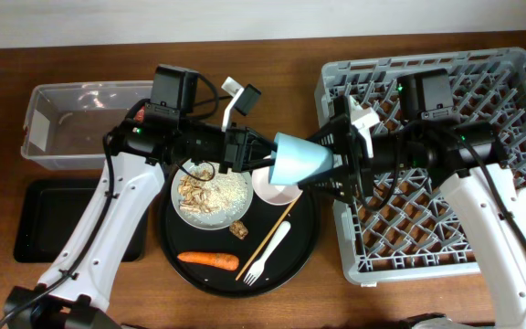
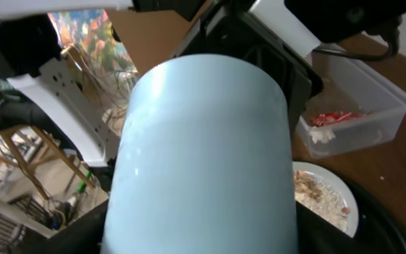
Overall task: Sort waste into correct bins and load items into the dishwasher rack
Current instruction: 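Hand the blue cup from the left gripper to the right gripper, then place the blue cup in the rack's right side with the right gripper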
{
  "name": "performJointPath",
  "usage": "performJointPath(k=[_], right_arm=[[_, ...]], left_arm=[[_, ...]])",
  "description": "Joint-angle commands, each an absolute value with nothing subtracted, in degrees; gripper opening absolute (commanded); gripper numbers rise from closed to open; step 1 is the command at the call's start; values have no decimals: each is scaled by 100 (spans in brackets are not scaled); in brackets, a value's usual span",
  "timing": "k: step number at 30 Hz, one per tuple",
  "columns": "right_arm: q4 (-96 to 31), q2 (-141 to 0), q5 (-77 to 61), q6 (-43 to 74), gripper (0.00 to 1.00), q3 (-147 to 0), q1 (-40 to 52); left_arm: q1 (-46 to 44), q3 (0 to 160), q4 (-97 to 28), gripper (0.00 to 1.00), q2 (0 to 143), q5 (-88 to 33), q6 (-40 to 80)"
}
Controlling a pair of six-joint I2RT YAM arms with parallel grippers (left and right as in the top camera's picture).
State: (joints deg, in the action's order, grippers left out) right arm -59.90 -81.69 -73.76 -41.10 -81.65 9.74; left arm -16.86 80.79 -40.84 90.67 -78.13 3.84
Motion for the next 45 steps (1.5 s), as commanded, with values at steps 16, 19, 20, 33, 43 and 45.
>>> performJointPath(k=[16, 19, 20, 33, 43, 45], right_arm=[[-5959, -8136, -3701, -1120, 19, -8246, 228], [-6027, -8136, -2674, -150, 10, -8261, -545], [-6038, -8136, -2574, -97, 10, -8265, -779], [-6088, -8855, 233, 1166, 10, -8296, -3103], [-6104, -9717, 349, 1293, 81, -8294, -3264], [-6036, -9767, 27, 1293, 99, -8294, -3264]], left_arm=[[-1149, 8073, -5846, 30, 9094, -2617, 340], [-628, 8073, -6442, 29, 9094, -1535, 340], [-460, 8073, -6569, 29, 9085, -1326, 340], [945, 8073, -6794, 29, 8613, -915, 357], [943, 8073, -6779, 29, 8606, -917, 360], [943, 8073, -6779, 29, 8606, -917, 360]])
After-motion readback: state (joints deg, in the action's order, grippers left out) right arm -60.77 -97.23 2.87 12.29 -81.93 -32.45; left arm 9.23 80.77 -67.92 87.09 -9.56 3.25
